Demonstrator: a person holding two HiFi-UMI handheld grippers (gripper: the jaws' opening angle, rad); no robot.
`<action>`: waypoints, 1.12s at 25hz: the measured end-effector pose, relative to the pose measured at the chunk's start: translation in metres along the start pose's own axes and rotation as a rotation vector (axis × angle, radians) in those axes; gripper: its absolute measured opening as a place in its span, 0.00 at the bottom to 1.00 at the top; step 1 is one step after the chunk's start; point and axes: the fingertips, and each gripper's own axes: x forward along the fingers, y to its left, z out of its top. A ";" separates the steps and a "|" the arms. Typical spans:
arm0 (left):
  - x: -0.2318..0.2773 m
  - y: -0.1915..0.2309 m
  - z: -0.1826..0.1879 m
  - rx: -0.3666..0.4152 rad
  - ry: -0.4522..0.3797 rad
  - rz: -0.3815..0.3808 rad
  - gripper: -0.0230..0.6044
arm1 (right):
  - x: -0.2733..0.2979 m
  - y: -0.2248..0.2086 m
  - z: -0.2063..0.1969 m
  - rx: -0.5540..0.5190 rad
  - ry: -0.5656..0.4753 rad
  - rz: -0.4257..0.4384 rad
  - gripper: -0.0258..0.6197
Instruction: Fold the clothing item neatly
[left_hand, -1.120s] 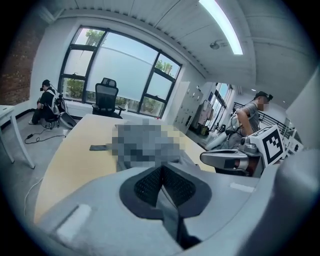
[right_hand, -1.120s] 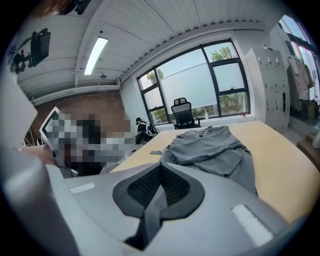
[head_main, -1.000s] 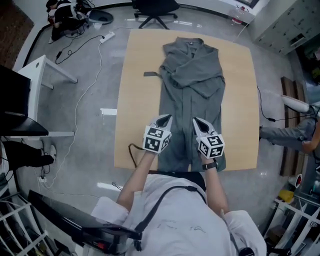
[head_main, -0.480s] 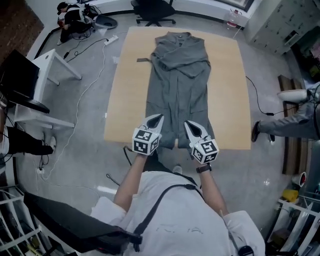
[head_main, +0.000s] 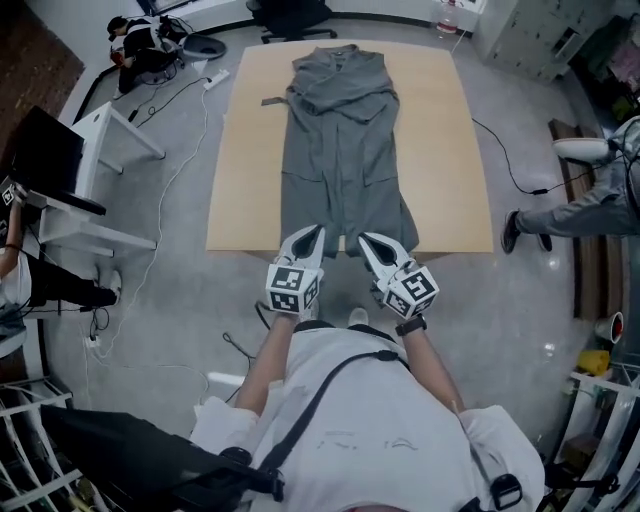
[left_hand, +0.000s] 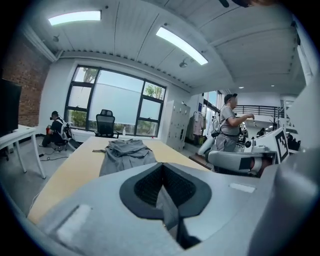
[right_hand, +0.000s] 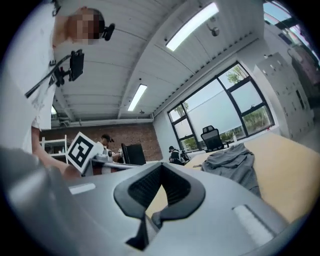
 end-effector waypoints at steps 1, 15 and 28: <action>0.002 -0.002 -0.001 0.005 0.003 -0.014 0.04 | 0.000 0.002 0.002 0.029 -0.013 0.026 0.03; -0.029 0.098 -0.093 -0.102 0.200 0.023 0.07 | -0.064 -0.116 -0.093 -0.010 0.327 -0.314 0.04; -0.015 0.149 -0.192 -0.211 0.473 0.032 0.46 | -0.088 -0.190 -0.186 0.115 0.630 -0.414 0.67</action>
